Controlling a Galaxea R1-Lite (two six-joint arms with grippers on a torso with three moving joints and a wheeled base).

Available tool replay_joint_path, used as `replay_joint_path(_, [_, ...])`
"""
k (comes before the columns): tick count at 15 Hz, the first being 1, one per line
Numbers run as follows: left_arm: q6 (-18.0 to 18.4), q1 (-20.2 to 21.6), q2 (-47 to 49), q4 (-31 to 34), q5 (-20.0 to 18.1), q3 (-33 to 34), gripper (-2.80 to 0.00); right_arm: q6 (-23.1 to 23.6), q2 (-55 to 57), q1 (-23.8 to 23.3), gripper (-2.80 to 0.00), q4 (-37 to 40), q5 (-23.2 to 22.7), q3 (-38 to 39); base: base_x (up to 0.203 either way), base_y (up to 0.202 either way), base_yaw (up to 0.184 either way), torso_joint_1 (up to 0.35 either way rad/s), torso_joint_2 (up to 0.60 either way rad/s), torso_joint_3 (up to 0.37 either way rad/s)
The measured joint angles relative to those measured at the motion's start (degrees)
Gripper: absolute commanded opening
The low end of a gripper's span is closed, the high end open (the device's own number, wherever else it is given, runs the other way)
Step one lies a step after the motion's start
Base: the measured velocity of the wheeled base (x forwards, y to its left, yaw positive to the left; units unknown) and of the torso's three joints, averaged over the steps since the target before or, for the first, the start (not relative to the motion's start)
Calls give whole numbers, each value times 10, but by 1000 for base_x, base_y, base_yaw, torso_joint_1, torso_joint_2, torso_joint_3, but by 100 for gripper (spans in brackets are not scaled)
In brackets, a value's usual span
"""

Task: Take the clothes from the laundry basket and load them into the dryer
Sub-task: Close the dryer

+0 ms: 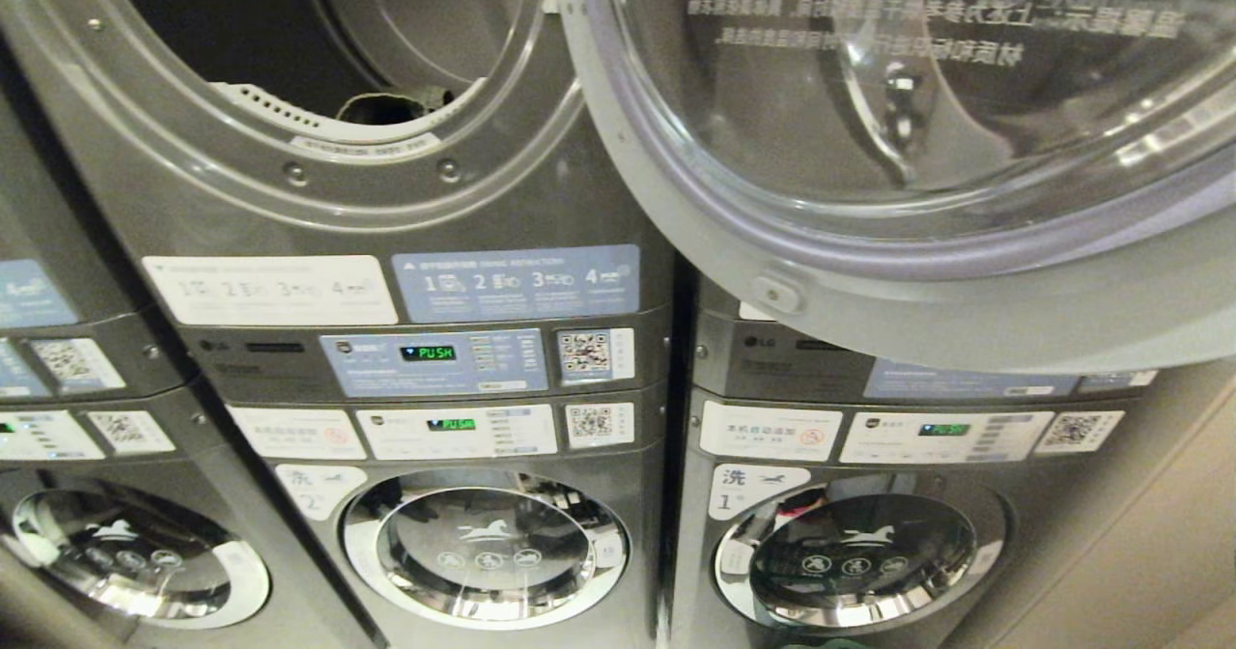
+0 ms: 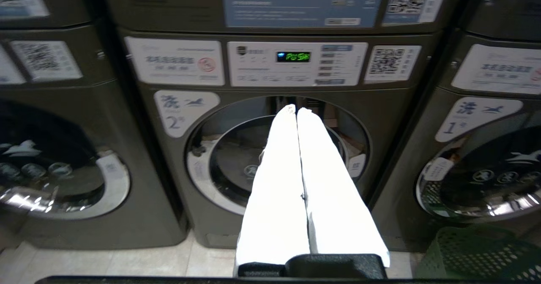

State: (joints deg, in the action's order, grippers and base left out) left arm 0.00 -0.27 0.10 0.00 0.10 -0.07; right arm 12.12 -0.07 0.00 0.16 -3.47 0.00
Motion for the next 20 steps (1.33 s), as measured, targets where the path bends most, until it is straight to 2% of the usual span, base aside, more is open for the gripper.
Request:
replay_joint_path(6, [0,0,0,0,0,0,-280,0,0,0,-280,0,0,0,1,8,-153,4,2,3])
replay_joint_path(20, [0,0,0,0,0,0,-280,-3,0,0,-280,0,0,-1,0,0,0,2,1,176])
